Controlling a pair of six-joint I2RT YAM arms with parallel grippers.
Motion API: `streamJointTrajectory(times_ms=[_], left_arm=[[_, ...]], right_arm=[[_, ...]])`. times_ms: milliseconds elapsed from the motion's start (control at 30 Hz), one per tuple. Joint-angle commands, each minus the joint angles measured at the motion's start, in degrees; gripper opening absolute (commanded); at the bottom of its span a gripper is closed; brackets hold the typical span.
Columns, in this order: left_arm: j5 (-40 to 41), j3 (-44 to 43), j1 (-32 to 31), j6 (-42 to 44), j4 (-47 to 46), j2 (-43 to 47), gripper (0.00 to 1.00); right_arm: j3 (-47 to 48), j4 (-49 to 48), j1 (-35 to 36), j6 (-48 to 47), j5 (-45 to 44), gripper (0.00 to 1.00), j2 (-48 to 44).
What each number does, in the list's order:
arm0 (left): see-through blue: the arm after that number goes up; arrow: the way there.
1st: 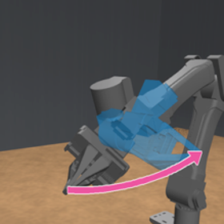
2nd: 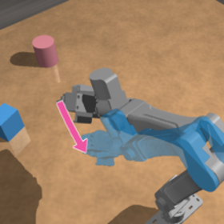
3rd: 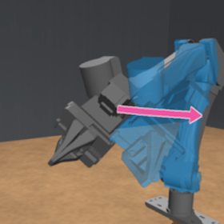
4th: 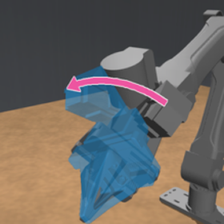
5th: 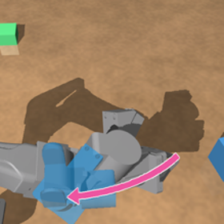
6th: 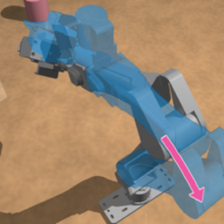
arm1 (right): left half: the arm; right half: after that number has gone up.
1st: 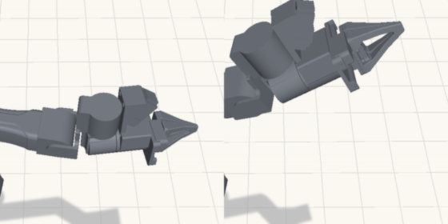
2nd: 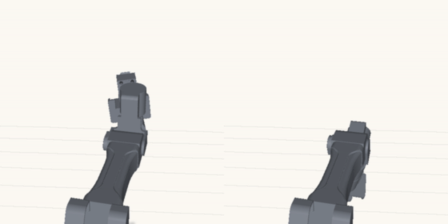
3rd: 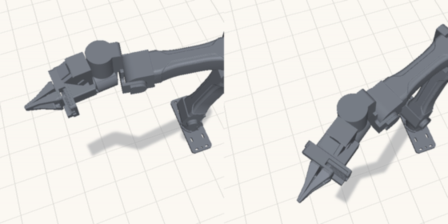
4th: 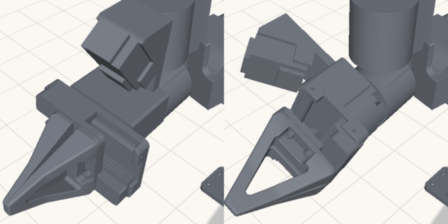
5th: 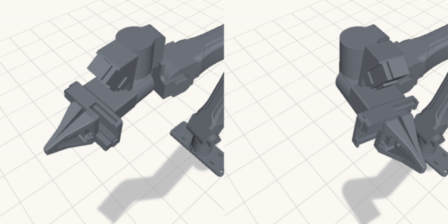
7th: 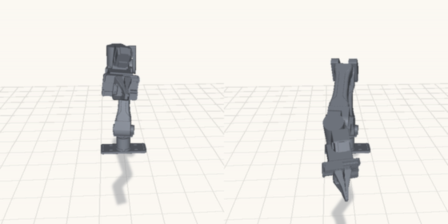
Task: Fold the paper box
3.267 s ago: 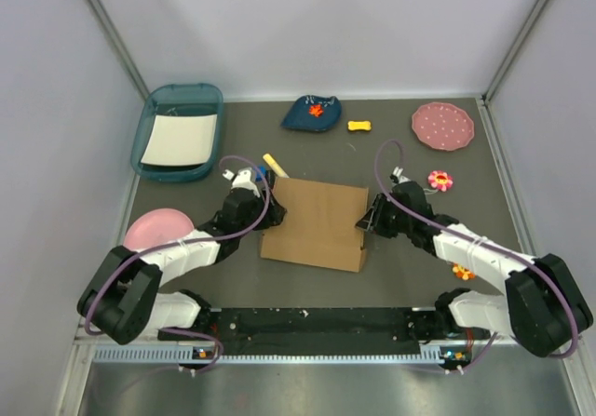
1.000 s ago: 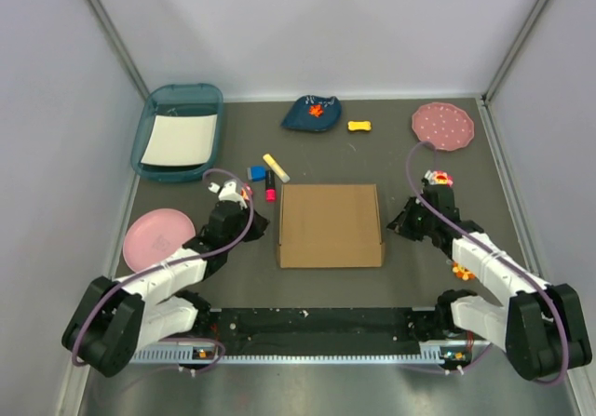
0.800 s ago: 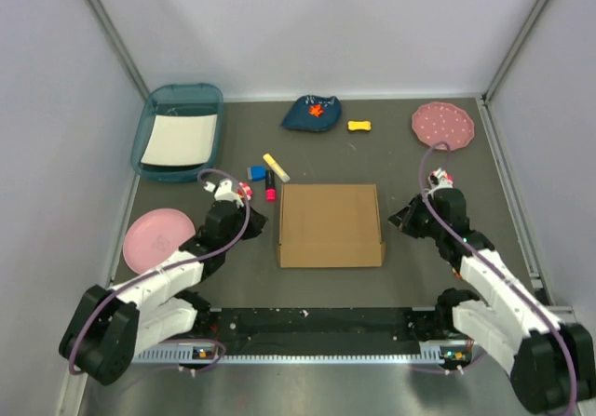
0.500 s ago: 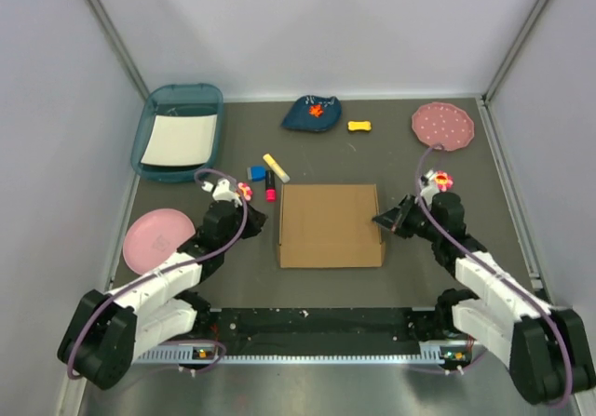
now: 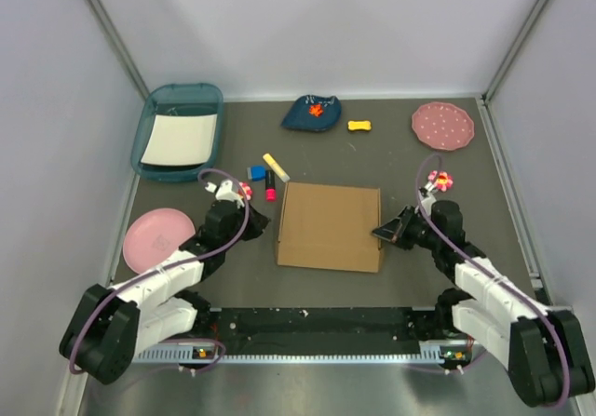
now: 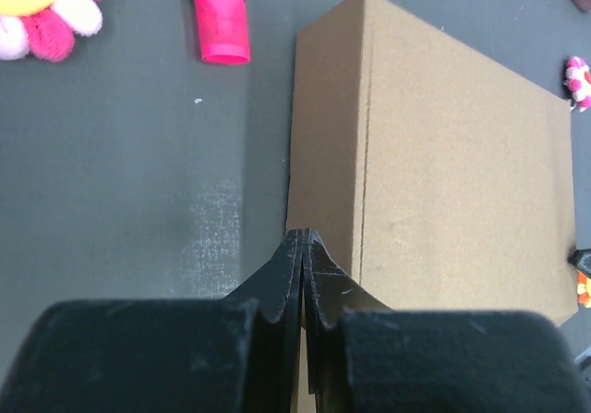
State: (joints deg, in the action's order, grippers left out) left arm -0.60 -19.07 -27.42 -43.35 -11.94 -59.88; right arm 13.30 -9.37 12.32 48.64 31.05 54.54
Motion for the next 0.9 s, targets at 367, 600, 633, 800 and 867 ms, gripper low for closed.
streamJointTrajectory(times_ms=[367, 600, 633, 800, 867], left_arm=[[3.68, -4.66, 0.79, 1.6, 0.87, 1.17, 0.06], [0.86, -2.38, 2.11, 0.73, -3.25, -3.84, 0.01], [-1.22, -2.38, 2.19, 0.55, -4.48, -4.71, 0.0], [-2.91, -3.43, 2.46, 0.11, -6.42, -7.53, 0.0], [-3.96, -3.95, 2.46, 0.02, -7.3, -9.11, 0.0]], right_arm=[[14.48, 25.09, 0.16, -9.26, -14.68, 0.0, -7.61], [8.59, 23.7, 0.08, -10.5, -17.42, 0.0, -6.99], [8.24, 23.6, 0.08, -10.59, -17.6, 0.0, -7.08], [8.23, 23.25, 0.08, -11.55, -19.18, 0.0, -6.38], [7.97, 22.12, 0.08, -11.73, -19.01, 0.0, -4.89]])
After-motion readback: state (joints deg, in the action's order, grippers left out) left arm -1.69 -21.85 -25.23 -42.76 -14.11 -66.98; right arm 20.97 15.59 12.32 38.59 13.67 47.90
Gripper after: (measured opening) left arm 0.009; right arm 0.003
